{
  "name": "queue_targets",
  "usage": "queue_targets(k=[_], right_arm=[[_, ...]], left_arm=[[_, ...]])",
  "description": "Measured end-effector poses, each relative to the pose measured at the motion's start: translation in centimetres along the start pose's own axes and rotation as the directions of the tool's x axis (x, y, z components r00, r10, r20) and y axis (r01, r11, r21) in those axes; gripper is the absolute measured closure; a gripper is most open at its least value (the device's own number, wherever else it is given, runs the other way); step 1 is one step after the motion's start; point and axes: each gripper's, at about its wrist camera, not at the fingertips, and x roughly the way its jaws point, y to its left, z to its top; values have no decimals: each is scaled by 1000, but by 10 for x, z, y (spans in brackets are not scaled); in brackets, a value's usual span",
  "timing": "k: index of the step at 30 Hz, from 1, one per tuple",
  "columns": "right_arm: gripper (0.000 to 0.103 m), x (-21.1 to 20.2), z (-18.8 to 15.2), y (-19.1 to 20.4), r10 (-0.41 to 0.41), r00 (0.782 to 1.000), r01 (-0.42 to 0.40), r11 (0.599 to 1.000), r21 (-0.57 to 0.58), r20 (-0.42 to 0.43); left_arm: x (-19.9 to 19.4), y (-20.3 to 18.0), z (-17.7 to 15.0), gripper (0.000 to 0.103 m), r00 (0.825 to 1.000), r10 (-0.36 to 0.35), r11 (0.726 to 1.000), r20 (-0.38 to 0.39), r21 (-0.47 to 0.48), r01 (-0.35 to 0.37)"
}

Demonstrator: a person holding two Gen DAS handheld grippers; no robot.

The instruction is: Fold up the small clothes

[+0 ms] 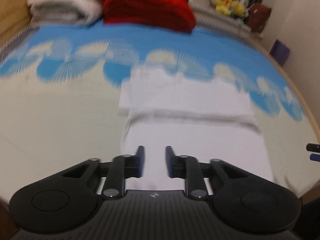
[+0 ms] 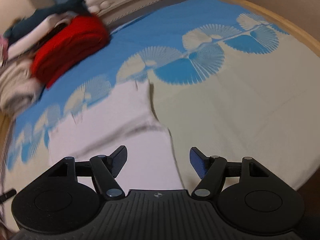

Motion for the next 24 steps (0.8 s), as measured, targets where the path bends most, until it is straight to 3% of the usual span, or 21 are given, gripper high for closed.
queue_targets(k=[2, 5, 8, 10, 11, 12, 15, 19, 24], right_arm=[[33, 10, -27, -14, -1, 999, 0, 1000, -13, -45], [37, 33, -61, -30, -22, 989, 20, 1000, -20, -147], [43, 56, -74, -49, -50, 977, 54, 998, 16, -209], [43, 66, -72, -57, -93, 967, 108, 993, 49, -238], [43, 68, -69, -59, -53, 971, 72, 995, 71, -231], [44, 70, -68, -59, -35, 972, 52, 996, 68, -231], [44, 79, -72, -60, -62, 964, 71, 997, 27, -257], [38, 82, -77, -51, -76, 961, 68, 997, -38, -265], [38, 82, -93, -35, -76, 957, 35, 988, -148, -279]], left_arm=[[14, 14, -28, 85, 997, -9, 997, -71, -78, 3], [33, 26, -48, 86, 974, 20, 991, -227, -128, -50], [38, 31, -58, 85, 980, 32, 995, -195, -88, -50], [51, 46, -72, 85, 980, 13, 988, -196, -150, -44], [63, 56, -75, 84, 959, 40, 972, -280, -212, -102], [67, 59, -75, 84, 953, 47, 962, -298, -244, -124], [67, 57, -68, 75, 964, 37, 973, -263, -210, -94], [85, 63, -72, 72, 934, 55, 966, -354, -218, -140], [90, 59, -72, 72, 934, 66, 973, -350, -184, -138]])
